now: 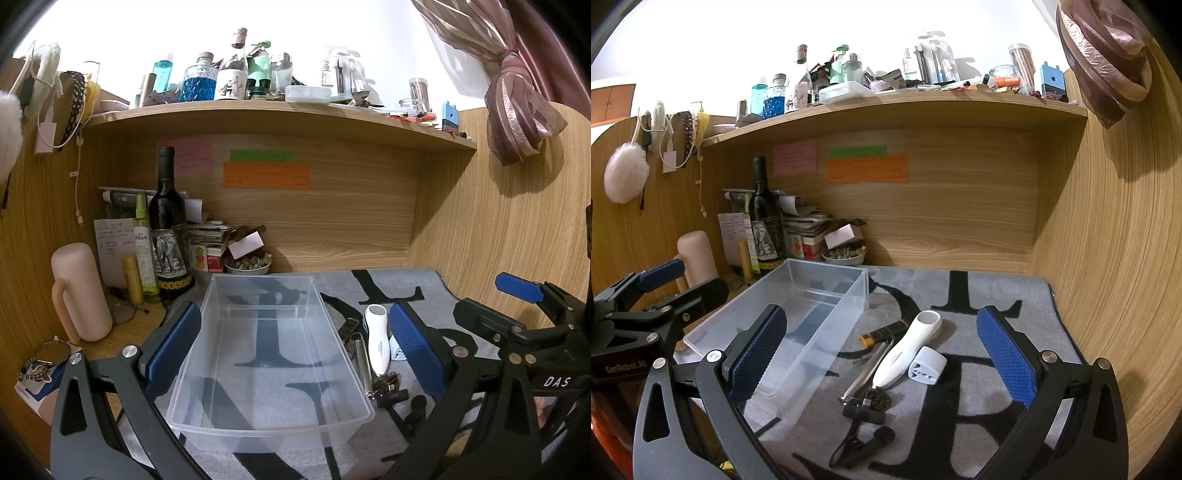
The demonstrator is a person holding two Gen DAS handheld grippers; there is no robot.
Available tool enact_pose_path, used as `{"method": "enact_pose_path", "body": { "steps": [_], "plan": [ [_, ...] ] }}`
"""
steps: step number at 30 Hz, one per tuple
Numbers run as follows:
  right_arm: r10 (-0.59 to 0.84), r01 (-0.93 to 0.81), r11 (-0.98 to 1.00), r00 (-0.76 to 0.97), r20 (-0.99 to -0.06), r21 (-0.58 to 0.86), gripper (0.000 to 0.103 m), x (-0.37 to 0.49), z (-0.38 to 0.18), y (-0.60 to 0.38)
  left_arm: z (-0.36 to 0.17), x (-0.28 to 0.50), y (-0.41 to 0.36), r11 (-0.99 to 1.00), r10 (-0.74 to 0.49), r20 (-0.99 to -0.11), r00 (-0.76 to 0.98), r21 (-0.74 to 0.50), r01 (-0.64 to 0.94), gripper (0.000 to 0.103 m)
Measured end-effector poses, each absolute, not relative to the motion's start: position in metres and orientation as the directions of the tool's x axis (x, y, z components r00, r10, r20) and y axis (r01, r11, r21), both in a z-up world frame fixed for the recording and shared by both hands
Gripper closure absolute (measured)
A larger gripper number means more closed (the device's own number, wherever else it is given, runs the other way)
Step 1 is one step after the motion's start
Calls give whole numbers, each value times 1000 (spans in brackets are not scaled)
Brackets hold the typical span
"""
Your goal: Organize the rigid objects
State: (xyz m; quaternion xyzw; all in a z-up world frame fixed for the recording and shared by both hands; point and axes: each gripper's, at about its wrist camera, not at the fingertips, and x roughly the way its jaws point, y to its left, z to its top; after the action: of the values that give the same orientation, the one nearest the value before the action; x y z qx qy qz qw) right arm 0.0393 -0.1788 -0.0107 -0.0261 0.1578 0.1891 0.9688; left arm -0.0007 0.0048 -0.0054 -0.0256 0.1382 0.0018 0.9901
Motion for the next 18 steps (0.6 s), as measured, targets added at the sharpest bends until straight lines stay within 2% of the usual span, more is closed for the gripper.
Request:
{"method": "enact_pose_path", "body": {
  "steps": [18],
  "plan": [
    [359,-375,927,879,-315,8,0,39,-10,-179,-5,-1,4,999,-10,-273,962,-49,-4,0]
  ]
}}
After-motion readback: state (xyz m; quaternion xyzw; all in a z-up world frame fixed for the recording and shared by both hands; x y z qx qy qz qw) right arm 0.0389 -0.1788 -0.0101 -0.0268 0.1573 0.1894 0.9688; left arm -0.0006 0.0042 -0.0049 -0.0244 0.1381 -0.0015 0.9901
